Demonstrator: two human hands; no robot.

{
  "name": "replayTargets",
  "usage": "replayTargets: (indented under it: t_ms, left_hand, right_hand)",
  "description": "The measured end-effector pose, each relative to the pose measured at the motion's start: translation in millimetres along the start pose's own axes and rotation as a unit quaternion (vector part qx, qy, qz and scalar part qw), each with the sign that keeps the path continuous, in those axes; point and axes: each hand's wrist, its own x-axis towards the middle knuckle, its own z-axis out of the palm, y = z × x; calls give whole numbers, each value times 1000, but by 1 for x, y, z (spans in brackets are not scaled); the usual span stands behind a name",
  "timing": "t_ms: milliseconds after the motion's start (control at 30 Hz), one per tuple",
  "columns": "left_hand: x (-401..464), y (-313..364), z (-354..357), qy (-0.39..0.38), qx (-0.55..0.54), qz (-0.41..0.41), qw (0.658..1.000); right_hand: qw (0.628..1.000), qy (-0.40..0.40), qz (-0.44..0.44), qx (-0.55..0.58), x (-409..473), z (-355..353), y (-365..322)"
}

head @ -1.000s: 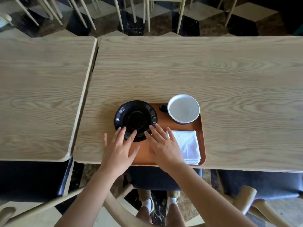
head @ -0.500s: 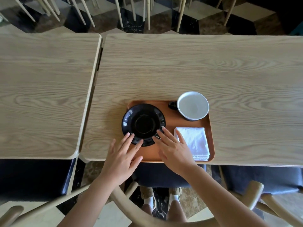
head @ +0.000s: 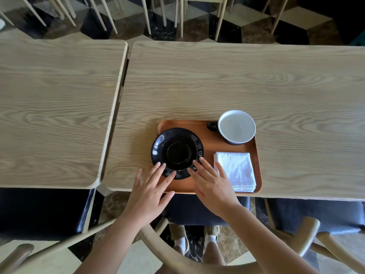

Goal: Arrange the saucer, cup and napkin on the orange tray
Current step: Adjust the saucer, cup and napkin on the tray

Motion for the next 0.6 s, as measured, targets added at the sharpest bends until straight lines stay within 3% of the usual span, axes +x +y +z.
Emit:
replayTargets:
  t_ms: [333, 467, 600]
  left_hand:
    - [1, -2, 2, 18, 11, 17, 1000]
    - [19, 8, -12, 101, -17, 21, 995]
    - [66, 29, -42, 197, -88, 18, 976]
  right_hand:
    - [1000, 24, -10, 7, -1, 2, 1]
    - [990, 136, 5, 29, 7, -14, 5]
    - [957, 250, 136, 55, 18, -51, 39]
